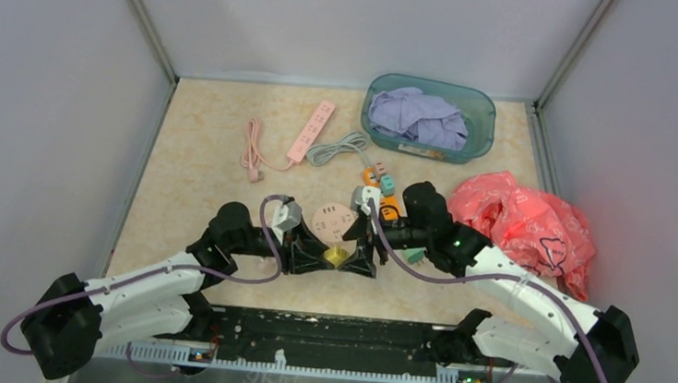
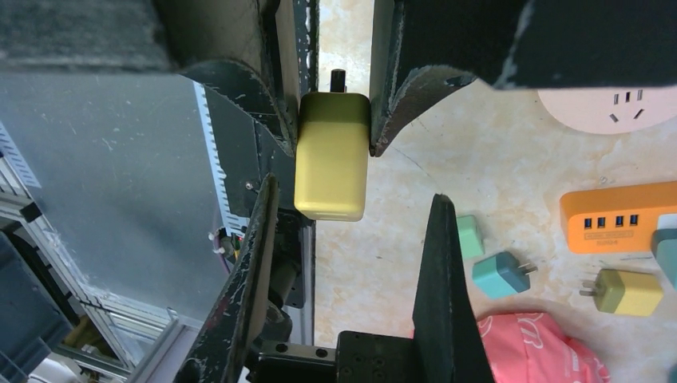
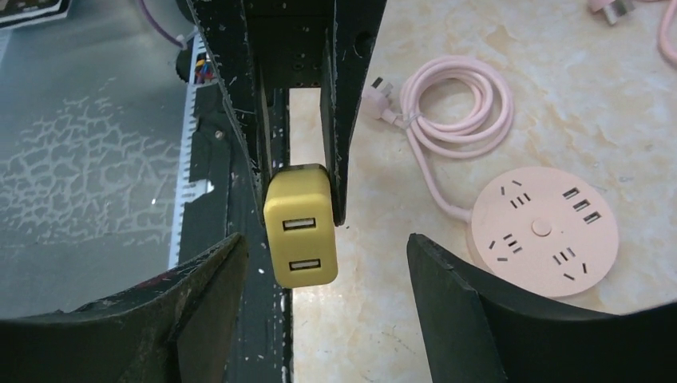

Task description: Insert the plug

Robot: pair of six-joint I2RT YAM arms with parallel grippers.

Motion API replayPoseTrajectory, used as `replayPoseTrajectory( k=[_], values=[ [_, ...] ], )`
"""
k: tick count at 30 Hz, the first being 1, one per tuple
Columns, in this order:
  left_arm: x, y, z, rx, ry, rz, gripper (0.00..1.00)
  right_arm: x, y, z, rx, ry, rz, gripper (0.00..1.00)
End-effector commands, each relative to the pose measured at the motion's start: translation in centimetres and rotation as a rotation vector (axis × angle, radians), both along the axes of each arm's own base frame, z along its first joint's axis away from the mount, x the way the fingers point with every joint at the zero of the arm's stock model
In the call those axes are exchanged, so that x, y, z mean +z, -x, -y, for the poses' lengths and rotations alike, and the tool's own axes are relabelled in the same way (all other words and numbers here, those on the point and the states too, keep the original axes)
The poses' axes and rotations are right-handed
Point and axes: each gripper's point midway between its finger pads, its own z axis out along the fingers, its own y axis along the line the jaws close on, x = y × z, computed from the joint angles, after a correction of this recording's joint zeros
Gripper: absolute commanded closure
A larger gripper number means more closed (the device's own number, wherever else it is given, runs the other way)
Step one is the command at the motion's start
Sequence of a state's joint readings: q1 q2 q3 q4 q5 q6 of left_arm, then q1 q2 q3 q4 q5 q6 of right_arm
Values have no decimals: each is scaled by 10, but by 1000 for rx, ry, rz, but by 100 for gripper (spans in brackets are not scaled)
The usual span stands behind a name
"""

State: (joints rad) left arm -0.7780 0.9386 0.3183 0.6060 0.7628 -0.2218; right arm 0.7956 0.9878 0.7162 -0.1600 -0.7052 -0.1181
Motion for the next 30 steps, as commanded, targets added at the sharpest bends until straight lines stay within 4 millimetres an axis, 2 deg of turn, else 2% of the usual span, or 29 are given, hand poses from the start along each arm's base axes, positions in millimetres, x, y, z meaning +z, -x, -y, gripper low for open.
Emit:
replayPoseTrajectory(
  k=[1,8,12,18,19,21,27,30],
  values=[
    [17,6,4,-71,30,70,100,21,5,-11,116,-37,37,29],
    [17,9,5,-103,27,69,100,17,8,-15,175,-19,13,44],
    [18,10,5,-114,28,71,100,15,11,-15,198,-12,7,58],
    [17,7,5,-90,20,66,95,14,10,-16,196,-12,3,97],
    [15,4,5,-75,14,63,91,14,9,-16,187,-10,4,100],
    [12,-2,4,-35,0,57,85,14,6,-16,164,-7,7,100],
    [8,-26,-2,130,-30,51,57,14,-12,-12,39,37,8,100],
    [6,-38,-7,213,-44,50,53,14,-23,-8,-43,71,0,100]
  ],
)
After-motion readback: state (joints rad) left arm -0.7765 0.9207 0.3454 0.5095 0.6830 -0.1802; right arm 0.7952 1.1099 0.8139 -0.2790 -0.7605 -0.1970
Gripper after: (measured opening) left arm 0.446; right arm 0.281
